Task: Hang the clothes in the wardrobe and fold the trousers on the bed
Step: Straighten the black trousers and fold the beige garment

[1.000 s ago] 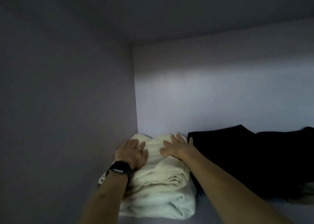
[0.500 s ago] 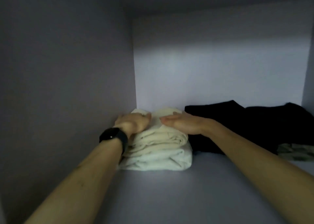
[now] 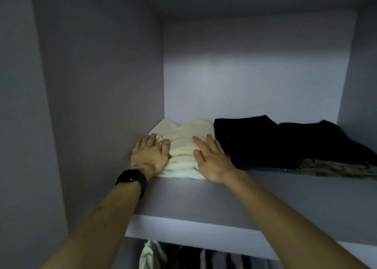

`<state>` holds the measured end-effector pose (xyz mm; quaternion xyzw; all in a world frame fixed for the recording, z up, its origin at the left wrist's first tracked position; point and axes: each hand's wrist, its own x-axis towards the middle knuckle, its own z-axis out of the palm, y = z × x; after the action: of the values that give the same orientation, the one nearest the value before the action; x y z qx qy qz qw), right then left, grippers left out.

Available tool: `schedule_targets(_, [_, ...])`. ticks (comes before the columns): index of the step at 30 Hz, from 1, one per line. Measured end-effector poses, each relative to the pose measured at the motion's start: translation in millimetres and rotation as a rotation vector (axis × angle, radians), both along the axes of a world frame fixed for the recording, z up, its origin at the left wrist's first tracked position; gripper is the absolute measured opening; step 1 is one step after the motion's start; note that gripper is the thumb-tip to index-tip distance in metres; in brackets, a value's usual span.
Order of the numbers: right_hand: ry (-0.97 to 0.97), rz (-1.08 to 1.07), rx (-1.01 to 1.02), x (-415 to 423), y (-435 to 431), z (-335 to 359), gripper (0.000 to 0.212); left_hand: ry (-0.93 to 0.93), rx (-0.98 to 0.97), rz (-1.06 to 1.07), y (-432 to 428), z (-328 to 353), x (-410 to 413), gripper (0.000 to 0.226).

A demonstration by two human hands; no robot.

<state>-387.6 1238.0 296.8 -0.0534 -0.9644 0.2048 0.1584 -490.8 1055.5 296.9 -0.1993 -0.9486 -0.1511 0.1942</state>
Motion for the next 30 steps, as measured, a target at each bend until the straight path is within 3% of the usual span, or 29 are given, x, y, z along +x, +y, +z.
schedule_targets(5, [0.087, 0.11, -0.102, 74.4, -0.7, 0.9, 0.066, 0.003, 0.144, 0.015, -12.1, -11.1, 62.7, 0.056])
schedule_targets(12, [0.658, 0.098, -0.144, 220.2, 15.1, -43.2, 0.046, 0.186, 0.404, -0.125, 9.5, -62.5, 215.4, 0.056])
schedule_targets(15, [0.731, 0.041, -0.263, 285.5, 13.0, -92.0, 0.039, 0.178, 0.439, -0.187, 20.4, -109.6, 277.5, 0.058])
schedule_targets(20, [0.695, -0.084, -0.304, 381.9, 16.5, -164.8, 0.032, 0.033, 0.44, -0.333, 57.9, -180.6, 349.0, 0.054])
schedule_targets(30, [0.405, -0.631, -0.239, 557.4, -8.0, -261.5, 0.029, -0.322, 0.277, -0.813, 105.6, -277.7, 463.7, 0.054])
